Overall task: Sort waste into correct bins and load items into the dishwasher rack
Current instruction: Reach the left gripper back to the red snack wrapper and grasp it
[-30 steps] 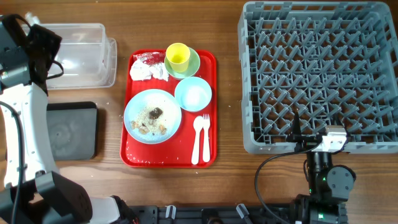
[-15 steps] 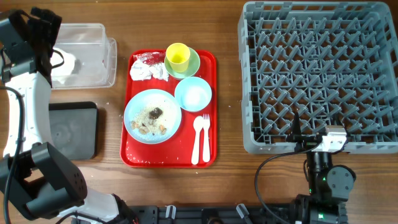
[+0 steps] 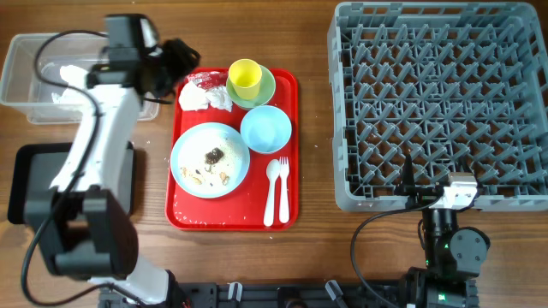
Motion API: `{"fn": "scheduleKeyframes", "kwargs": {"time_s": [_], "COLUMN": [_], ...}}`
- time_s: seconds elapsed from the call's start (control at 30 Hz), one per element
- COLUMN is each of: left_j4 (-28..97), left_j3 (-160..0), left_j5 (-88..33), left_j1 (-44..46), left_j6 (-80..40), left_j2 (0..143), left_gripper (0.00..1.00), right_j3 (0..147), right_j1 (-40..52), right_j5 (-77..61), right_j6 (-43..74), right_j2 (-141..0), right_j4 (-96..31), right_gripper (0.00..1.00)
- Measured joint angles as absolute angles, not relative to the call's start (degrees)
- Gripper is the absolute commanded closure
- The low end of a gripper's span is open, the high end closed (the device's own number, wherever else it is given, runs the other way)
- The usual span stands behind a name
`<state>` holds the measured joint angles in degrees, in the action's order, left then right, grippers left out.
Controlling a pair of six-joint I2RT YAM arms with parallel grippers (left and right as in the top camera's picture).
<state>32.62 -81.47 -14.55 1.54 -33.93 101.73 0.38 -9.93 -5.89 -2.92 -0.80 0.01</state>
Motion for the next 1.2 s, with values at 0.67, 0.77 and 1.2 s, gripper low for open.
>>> {"fn": "scheduleKeyframes", "kwargs": {"time_s": [0.67, 0.77, 1.2], "left_j4": [30.9, 31.2, 41.0], "left_j3": [-81.5, -81.5, -81.5], "left_j5": [2.5, 2.3, 1.0], "left_j1": [6.7, 6.7, 6.7], "left_j6": [-46.6, -46.6, -46.8], "left_j2": [119.0, 119.1, 99.7], "left_gripper": [0.77, 0.96, 0.96], "right_j3": [0.4, 0.4, 0.4], "right_j1": [-9.9, -9.9, -9.9], "right_j5": [-5.9, -5.9, -5.9], "right_j6": [-2.9, -2.9, -2.9], "right_j2": [-0.8, -0.8, -0.8], "right_j4": [0.0, 0.0, 0.0], "right_gripper": [0.0, 0.0, 0.0]}}
